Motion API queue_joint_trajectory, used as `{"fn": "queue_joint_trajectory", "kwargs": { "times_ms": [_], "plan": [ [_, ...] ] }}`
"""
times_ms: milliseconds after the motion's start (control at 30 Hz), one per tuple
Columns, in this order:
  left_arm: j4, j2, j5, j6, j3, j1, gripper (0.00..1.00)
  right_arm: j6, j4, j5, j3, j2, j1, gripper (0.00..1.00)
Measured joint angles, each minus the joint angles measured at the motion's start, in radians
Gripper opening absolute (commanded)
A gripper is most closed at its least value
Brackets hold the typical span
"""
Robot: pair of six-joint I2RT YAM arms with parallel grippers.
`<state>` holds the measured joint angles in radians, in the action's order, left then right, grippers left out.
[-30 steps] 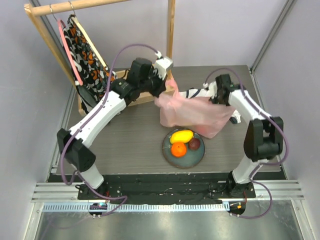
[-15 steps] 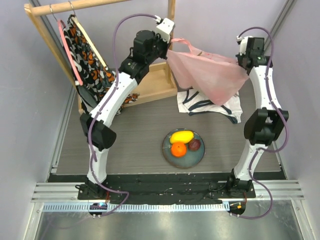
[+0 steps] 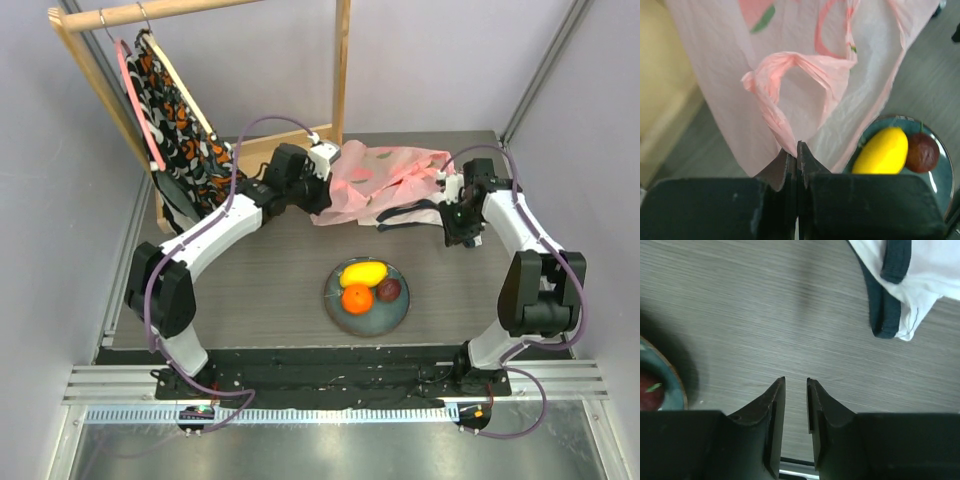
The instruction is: Take the fake fruits out of the plastic bag
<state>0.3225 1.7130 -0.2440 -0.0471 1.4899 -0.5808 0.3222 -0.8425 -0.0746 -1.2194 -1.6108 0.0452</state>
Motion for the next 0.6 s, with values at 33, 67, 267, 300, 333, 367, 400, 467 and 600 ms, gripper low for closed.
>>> {"fn": "queue_joint_trajectory", "kwargs": {
  "times_ms": [33, 67, 267, 300, 333, 367, 400, 467, 600],
  "plan": [
    [0.015, 0.003, -0.003, -0.014, -0.018, -0.007, 0.0, 0.001, -0.014, -0.018, -0.01, 0.007, -0.006, 0.32],
    [0.028, 0.004, -0.004, -0.028, -0.028, -0.013, 0.0, 0.005, -0.027, -0.037, -0.032, 0.013, -0.011, 0.33],
    [0.035, -0.027, -0.002, -0.083, -0.016, -0.033, 0.0, 0.023, -0.002, -0.174, -0.265, 0.082, -0.054, 0.34],
    [0.035, -0.036, -0.001, -0.088, -0.01, -0.033, 0.0, 0.024, 0.023, -0.193, -0.299, 0.099, -0.071, 0.34],
    [0.036, -0.044, 0.0, -0.094, -0.004, -0.033, 0.0, 0.023, 0.052, -0.208, -0.325, 0.116, -0.093, 0.33],
    [0.036, -0.054, 0.003, -0.101, 0.001, -0.033, 0.0, 0.023, 0.081, -0.216, -0.343, 0.13, -0.124, 0.31],
    [0.038, -0.067, 0.009, -0.106, 0.006, -0.032, 0.0, 0.026, 0.112, -0.22, -0.356, 0.143, -0.162, 0.28],
    [0.043, -0.086, 0.018, -0.113, 0.013, -0.032, 0.0, 0.034, 0.142, -0.221, -0.365, 0.144, -0.213, 0.23],
    [0.057, -0.134, 0.058, -0.137, 0.038, -0.032, 0.0, 0.051, 0.172, -0.222, -0.361, 0.066, -0.275, 0.21]
  ]
}}
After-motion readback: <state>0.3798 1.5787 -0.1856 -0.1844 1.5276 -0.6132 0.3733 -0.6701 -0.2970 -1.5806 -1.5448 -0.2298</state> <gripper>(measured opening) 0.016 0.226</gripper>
